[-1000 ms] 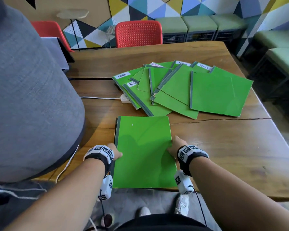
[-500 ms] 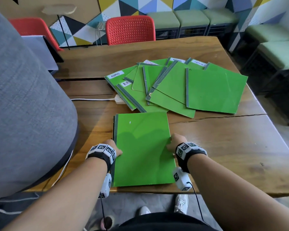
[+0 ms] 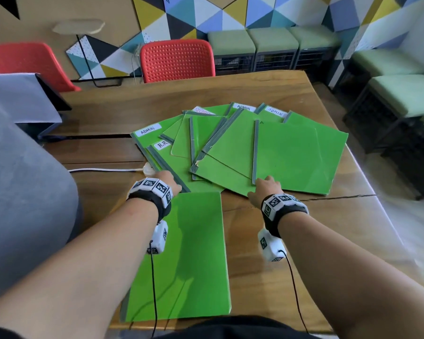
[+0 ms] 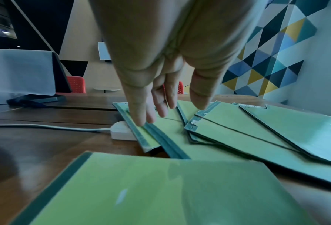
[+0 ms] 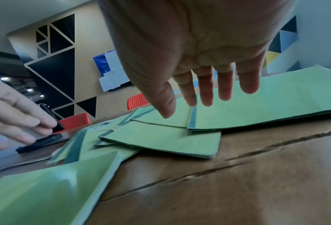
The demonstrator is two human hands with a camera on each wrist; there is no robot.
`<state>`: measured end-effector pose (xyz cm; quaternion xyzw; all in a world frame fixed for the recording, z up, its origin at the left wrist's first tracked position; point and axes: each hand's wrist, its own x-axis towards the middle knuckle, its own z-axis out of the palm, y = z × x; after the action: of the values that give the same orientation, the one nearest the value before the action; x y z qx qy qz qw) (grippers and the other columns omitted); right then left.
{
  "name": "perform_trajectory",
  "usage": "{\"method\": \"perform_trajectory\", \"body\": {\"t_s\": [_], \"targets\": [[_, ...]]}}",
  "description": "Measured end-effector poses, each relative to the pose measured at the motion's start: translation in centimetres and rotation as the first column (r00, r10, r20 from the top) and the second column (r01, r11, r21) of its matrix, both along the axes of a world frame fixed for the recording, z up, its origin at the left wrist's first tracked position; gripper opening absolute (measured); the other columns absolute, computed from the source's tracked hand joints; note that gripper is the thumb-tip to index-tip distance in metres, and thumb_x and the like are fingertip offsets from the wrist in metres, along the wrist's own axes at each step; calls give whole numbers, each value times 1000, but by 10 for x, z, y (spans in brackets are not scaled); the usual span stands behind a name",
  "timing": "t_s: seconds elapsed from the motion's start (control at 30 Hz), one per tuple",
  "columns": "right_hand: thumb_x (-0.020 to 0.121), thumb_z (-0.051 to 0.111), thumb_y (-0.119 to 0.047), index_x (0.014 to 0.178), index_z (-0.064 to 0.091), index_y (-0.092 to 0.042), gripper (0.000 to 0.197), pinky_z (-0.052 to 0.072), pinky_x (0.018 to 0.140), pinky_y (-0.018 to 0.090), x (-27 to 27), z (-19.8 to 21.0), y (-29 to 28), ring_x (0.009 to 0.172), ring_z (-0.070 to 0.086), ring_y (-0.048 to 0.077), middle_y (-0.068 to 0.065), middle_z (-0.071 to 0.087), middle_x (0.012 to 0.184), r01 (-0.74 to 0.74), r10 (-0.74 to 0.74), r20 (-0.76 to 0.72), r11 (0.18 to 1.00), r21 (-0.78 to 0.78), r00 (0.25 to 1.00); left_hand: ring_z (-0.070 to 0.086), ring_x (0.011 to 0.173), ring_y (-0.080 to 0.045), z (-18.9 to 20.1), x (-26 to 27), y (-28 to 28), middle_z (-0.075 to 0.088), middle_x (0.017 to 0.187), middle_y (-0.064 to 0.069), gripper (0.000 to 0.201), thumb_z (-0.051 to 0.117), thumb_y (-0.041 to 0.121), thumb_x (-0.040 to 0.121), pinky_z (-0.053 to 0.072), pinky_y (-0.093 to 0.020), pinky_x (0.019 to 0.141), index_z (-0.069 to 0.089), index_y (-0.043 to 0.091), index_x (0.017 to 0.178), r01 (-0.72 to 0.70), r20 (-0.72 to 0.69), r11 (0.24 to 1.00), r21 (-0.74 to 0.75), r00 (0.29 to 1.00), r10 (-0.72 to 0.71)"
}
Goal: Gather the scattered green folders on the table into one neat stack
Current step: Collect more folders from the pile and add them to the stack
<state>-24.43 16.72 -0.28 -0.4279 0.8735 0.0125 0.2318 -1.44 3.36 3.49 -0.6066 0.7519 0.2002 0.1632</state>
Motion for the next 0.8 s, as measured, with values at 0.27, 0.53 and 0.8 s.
{"method": "perform_trajectory", "body": {"t_s": [0.27,0.53,0.8], "targets": [[83,63,-50,136,40,-16,67,33,108,53,-78,-21,-25,131,35,34,13,36,143,40,-37,-45,997,68,998,52,98,-27,-4,-81,-35,56,101,-12,20,53,36,93,43,-32,82,58,16,91,-45,-117,999,-25,992,42],[73,65,-67,151,3,-32,105,17,110,69,-84,-45,-47,146,3,42,10,-7,162,-54,52,19,989,137,998,55,123,-31,-26,-133,-68,43,148,-11,57,55,27,95,48,-39,96,37,10,146,-116,-240,993,-25,965,107],[69,49,-83,151,-7,-37,110,18,105,75,-74,-53,-61,146,-10,42,8,-22,160,-31,21,63,986,166,998,53,124,-34,-45,-160,-102,48,141,-17,63,48,45,95,45,-43,97,38,4,142,-169,-245,981,97,951,188]]}}
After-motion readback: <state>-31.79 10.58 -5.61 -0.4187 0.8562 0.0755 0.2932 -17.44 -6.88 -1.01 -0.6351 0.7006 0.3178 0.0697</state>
